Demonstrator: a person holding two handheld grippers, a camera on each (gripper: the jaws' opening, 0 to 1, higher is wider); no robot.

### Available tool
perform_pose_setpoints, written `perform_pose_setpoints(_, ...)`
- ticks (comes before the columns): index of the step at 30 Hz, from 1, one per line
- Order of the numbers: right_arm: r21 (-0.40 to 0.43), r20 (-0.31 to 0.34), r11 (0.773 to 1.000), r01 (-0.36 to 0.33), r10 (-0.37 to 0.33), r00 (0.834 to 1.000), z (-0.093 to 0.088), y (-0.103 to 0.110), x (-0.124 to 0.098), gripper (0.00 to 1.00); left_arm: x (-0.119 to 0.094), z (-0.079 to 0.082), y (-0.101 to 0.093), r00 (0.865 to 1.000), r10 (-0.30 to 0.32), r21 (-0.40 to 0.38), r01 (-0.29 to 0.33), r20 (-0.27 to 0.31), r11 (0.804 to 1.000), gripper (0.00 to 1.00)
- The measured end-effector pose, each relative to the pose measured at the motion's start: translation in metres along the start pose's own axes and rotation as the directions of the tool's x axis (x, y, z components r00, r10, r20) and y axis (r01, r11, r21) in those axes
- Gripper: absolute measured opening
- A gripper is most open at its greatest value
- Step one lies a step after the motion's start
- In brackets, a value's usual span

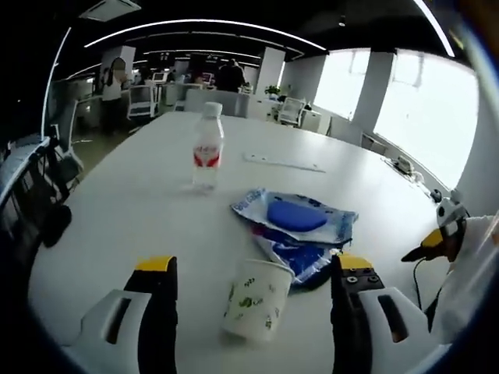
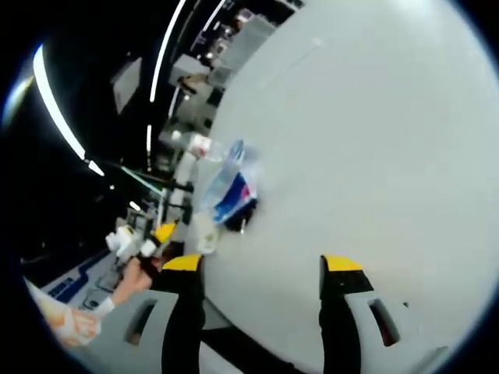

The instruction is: Arrange the tabletop items into an orderly group along one side of the table until the central work area is clear of visible clutter.

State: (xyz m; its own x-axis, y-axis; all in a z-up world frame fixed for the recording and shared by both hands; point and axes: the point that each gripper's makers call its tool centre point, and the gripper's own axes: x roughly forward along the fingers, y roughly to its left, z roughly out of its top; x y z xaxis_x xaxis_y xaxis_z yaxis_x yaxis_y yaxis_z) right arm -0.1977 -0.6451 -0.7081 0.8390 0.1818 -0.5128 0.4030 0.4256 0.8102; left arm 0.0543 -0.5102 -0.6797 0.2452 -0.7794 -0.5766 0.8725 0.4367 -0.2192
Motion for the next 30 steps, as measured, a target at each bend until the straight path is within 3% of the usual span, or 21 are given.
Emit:
perform_pose_setpoints(5,-0.013,-0.025,1.0,-0.002,0.002,1.0,-0.005,0.004,0.004,0.58,0.006,-0.015,-0.002,0.998,-0.009,-0.001,0.009,-0.063,1.0,0.79)
perform_pose_setpoints(10,-0.024,-0.045,1.0,-0.002,0.001,0.999,-0.009,0.006,0.006,0.58,0.008,-0.03,0.004,0.988,0.025,0.072,-0.014,-0.151,0.997,0.72)
perform_pose_setpoints(18,-0.015,-0.044,1.0,0.004,-0.005,0.999,-0.009,0.003,0.006,0.58,0.009,-0.036,0.003,0.983,0.018,0.058,-0.008,-0.182,0.998,0.68)
perform_pose_setpoints(24,-0.01,-0.039,1.0,0.006,-0.006,0.999,-0.007,0.003,0.006,0.58,0.011,-0.045,0.001,0.974,0.016,0.013,-0.013,-0.227,1.0,0.58)
perform_pose_setpoints(30,-0.011,-0.029,1.0,0.002,-0.002,1.0,-0.004,0.003,0.004,0.58,0.011,-0.063,0.004,0.954,0.057,0.033,-0.049,-0.295,0.998,0.41)
